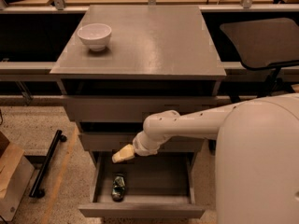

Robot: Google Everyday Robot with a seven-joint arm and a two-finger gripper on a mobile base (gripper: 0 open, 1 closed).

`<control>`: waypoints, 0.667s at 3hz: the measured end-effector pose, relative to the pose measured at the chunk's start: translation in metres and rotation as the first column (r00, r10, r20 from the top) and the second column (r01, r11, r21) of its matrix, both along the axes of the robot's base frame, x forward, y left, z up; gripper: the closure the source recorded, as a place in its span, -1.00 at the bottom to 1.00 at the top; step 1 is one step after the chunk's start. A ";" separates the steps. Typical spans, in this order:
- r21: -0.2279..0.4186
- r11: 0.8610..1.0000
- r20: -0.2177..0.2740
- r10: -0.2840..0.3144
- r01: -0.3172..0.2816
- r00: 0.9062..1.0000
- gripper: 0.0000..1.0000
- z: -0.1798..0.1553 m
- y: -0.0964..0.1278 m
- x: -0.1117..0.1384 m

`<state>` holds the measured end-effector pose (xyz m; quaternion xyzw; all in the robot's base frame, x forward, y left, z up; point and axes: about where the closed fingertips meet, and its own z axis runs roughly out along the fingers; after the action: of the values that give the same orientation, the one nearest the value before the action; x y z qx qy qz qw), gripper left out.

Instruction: Pick green can from bottom drawer and place on counter

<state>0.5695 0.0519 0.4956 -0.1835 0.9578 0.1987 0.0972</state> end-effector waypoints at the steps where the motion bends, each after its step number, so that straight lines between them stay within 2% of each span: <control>1: 0.001 1.000 0.000 0.003 -0.003 1.000 -1.00 0.001 -0.001 -0.004; 2: 0.012 1.000 -0.010 -0.022 0.022 1.000 -1.00 -0.019 0.007 -0.003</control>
Offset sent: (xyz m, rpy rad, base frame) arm 0.0008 0.0188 -0.0474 0.0371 0.0178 -0.0710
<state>0.5662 0.0593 0.4767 -0.1712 0.9591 0.2042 0.0957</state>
